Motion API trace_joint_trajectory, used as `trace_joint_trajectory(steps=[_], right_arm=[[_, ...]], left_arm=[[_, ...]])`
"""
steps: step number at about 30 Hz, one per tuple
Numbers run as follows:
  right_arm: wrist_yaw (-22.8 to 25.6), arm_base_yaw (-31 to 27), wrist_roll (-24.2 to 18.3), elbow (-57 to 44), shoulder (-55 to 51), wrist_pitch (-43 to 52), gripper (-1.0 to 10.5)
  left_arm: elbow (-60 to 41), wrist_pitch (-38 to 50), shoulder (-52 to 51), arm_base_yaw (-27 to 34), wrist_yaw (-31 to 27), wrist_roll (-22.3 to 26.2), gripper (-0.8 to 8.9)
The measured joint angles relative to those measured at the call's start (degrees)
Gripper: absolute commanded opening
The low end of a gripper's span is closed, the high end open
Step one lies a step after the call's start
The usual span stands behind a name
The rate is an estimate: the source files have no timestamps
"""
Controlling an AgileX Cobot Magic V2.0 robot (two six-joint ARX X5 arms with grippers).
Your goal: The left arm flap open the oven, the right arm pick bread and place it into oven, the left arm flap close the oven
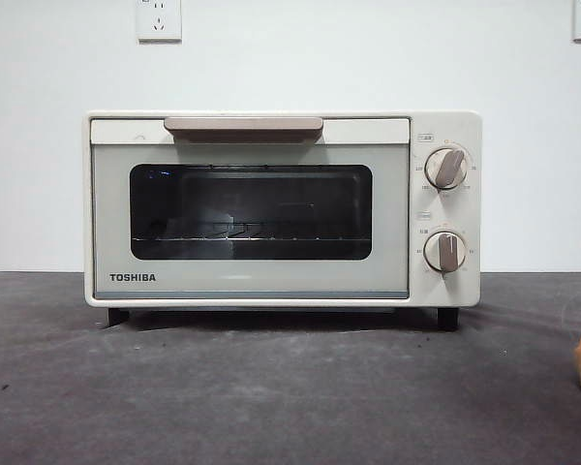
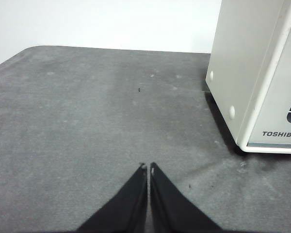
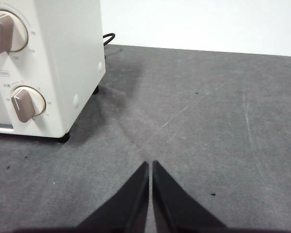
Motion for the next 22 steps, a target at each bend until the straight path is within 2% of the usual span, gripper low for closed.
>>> trace_joint_trajectory(steps=[7, 12, 16, 22], right_arm=[[0.00, 0.00, 0.00, 0.00, 0.00, 0.02, 0.1], [-0.04, 0.00, 1.09, 0.00, 0.00, 0.02, 0.1], [-0.50, 0.00, 5.07, 0.00, 0.00, 0.07, 0.1], [-1.46, 0.00, 10.40, 0.20, 0.00, 2.08, 0.1]], left_arm=[[0.00, 0.04, 0.00, 0.02, -0.96, 5.88, 0.16], [0.00, 0.04, 0.00, 0.02, -0.96, 6.14, 0.16], [0.00, 0.04, 0.00, 0.02, -0.96, 2.95, 0.16], [0.02, 0.48, 0.09, 0.00, 0.37, -6.32, 0.16]])
